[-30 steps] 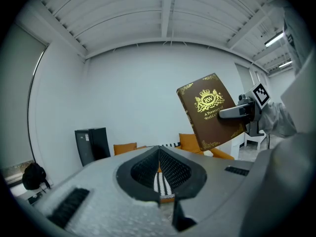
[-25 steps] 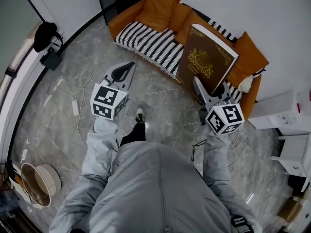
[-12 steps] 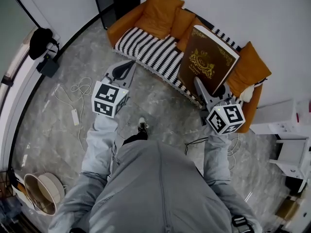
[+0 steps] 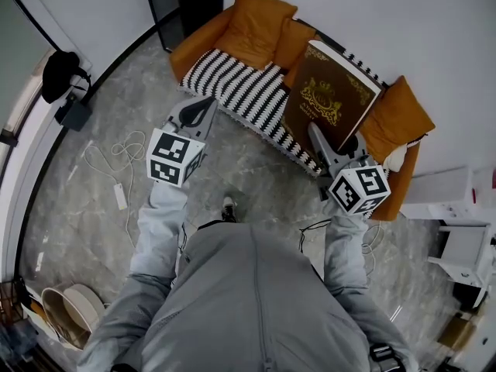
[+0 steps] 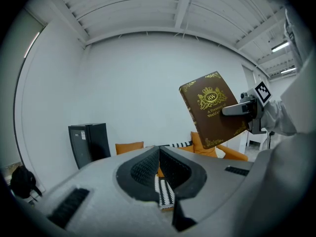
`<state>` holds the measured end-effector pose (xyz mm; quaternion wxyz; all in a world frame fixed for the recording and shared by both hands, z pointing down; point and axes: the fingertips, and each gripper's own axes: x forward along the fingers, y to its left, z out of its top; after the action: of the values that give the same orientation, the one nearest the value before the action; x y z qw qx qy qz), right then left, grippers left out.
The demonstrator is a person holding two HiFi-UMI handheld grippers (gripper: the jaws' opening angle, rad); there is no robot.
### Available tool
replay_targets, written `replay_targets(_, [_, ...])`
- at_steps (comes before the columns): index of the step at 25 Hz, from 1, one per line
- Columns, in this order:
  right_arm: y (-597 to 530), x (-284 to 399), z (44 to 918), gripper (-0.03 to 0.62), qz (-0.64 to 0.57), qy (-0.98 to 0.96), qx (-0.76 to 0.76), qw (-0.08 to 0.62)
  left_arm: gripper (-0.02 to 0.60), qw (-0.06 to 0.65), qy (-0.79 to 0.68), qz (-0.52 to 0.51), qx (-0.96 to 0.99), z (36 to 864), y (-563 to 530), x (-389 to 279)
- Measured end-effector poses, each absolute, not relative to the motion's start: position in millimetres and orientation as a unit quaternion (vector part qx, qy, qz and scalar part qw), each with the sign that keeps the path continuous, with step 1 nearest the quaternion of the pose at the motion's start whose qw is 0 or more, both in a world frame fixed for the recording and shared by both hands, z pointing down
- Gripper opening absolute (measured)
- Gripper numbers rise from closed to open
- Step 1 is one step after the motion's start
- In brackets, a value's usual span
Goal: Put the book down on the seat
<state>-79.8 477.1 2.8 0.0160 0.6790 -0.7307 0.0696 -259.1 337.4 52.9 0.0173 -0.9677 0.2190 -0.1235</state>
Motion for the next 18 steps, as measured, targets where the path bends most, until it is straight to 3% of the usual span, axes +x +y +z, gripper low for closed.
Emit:
replay_targets(7, [409,-78,3,0.247,0.081,-0.728,0.68,0.015,0.025,-0.001,0.219,-0.128,-0.967,62,270,-261])
replay_targets(18, [391,-67,21,0.247,0.09,-0.723,0.684,0.01,0.025,-0.006,0.215,-0.133,-0.967,81,248,-248])
